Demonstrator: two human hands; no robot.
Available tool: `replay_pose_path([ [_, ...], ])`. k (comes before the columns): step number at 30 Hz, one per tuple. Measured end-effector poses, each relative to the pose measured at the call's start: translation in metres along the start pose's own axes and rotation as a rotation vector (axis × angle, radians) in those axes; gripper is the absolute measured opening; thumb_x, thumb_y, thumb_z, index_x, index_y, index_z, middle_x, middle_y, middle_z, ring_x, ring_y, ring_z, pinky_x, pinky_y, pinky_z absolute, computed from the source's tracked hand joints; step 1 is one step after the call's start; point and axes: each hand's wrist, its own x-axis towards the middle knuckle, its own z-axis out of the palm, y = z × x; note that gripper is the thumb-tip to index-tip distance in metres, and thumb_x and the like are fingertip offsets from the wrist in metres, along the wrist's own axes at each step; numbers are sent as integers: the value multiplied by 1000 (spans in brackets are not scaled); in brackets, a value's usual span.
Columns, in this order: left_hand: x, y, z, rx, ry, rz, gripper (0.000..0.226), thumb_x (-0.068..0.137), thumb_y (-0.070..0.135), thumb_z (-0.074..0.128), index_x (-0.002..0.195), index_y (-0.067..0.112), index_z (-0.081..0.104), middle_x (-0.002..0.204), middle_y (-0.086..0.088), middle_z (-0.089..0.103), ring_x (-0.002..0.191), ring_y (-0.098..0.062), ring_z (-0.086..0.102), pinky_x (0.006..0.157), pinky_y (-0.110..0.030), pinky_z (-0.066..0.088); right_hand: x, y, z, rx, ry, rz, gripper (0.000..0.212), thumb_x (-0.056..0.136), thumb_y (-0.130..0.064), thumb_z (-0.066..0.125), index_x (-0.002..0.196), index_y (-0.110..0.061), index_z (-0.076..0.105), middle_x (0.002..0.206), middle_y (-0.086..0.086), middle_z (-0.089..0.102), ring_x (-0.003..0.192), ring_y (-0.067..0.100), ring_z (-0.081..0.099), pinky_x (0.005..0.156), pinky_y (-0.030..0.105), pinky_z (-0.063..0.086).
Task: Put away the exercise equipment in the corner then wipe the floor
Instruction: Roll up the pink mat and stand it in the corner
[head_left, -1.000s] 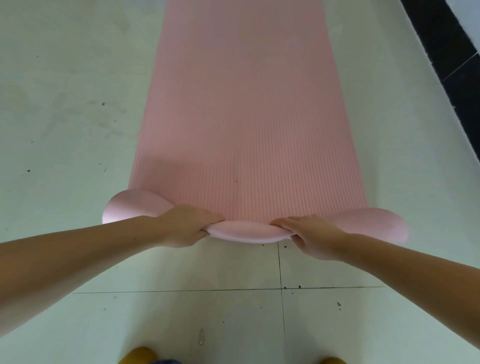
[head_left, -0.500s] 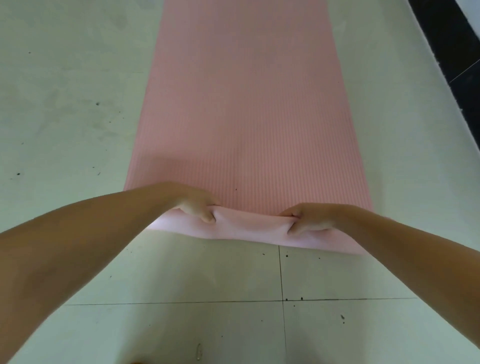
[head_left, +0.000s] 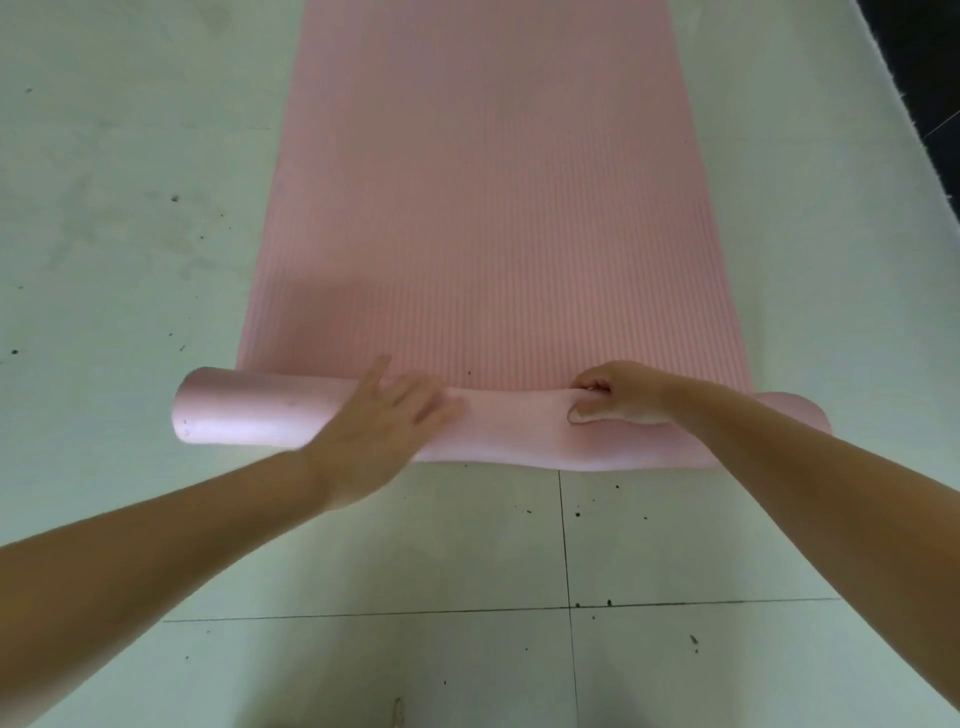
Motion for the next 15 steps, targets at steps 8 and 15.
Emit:
replay_pose_path([
  [8,32,27,1,4,-511,-178,99,88,60,44,148,4,-11,150,-19,14,137,-33,19,104,-68,18,-15,1,33,-484,747,-188,46,91,-39,48,130,-15,52,122,6,58,115,30,53,102,40,31],
  [15,57,-1,-1,-120,-568,-167,90,87,58,47,151,14,0,147,-13,21,132,-29,28,102,-53,33,-22,15,74,-800,602,-281,79,82,-53,52,143,-8,32,143,12,47,132,30,46,108,58,25],
])
